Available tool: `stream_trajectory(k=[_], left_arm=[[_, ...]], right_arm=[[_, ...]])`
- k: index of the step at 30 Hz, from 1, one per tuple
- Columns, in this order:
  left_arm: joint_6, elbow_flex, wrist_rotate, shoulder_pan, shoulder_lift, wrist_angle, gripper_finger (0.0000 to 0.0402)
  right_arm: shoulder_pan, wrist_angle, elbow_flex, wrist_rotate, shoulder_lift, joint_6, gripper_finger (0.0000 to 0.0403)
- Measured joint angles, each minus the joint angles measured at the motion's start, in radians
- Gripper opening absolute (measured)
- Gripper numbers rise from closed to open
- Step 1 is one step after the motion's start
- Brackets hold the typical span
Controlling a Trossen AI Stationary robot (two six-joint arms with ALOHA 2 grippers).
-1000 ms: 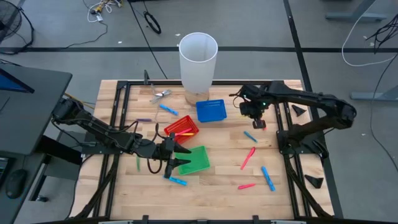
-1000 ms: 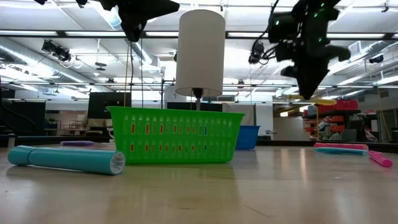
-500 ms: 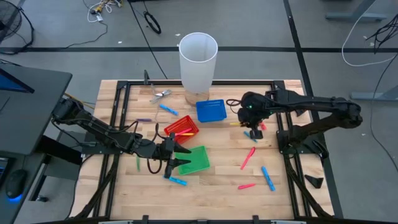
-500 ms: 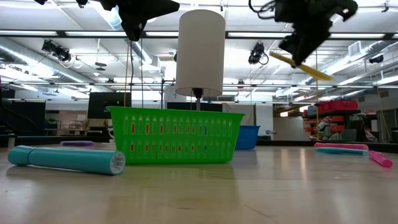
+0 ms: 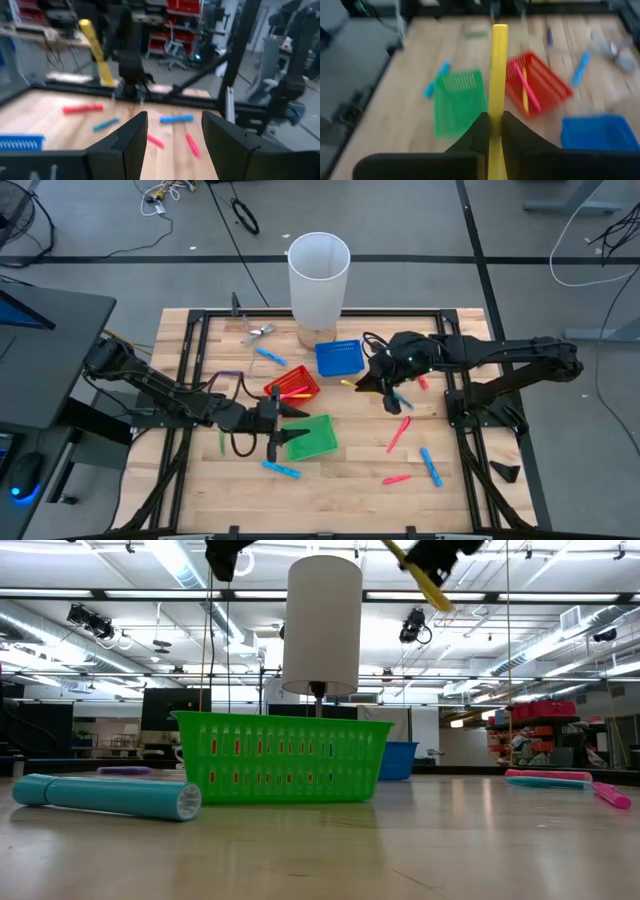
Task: Pick & Place Markers
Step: Put the yellow marker into the red bin
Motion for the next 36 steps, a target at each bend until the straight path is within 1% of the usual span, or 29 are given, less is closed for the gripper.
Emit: stream_trajectory(k=[3, 6, 11, 13, 15, 17, 21, 25, 28, 33, 36], left_arm=[[0.036, 0.0, -0.021, 0.019, 0.0, 0.047, 0.0193], [0.064, 0.0, -0.021, 0.044, 0.0, 0.11, 0.0193], [0.108, 0.0, -0.002, 0.081, 0.0, 0.225, 0.0193], [0.133, 0.01, 0.009, 0.091, 0.0, 0.24, 0.0193], [0.158, 0.043, 0.012, 0.096, 0.0, 0.221, 0.0193], [0.185, 0.093, 0.019, 0.106, 0.0, 0.169, 0.0193], [0.201, 0.208, 0.073, 0.144, 0.0, -0.033, 0.0193], [0.197, 0.304, 0.081, 0.179, 0.005, -0.179, 0.0193], [0.198, 0.335, 0.111, 0.204, 0.006, -0.187, 0.0193], [0.167, 0.355, 0.196, 0.225, 0.006, -0.188, 0.0193], [0.149, 0.356, 0.208, 0.225, 0.009, -0.202, 0.0193]], right_arm=[[0.025, 0.101, 0.0, 0.0, 0.0, 0.03, 0.0027], [0.047, 0.189, 0.0, 0.001, 0.0, 0.054, 0.0027], [0.082, 0.283, 0.0, 0.046, 0.002, 0.055, 0.0027], [0.09, 0.313, 0.0, 0.064, 0.007, 0.054, 0.0027], [0.1, 0.338, 0.001, 0.079, 0.011, 0.054, 0.0027], [0.109, 0.387, 0.002, 0.096, 0.023, 0.055, 0.0027], [0.119, 0.45, 0.002, 0.099, 0.046, 0.054, 0.0027], [0.122, 0.493, 0.002, 0.099, 0.064, 0.064, 0.0027], [0.122, 0.496, 0.002, 0.099, 0.073, 0.052, 0.0027], [0.122, 0.5, 0.002, 0.099, 0.075, 0.044, 0.0027], [0.122, 0.513, 0.002, 0.099, 0.076, 0.042, 0.0027]])
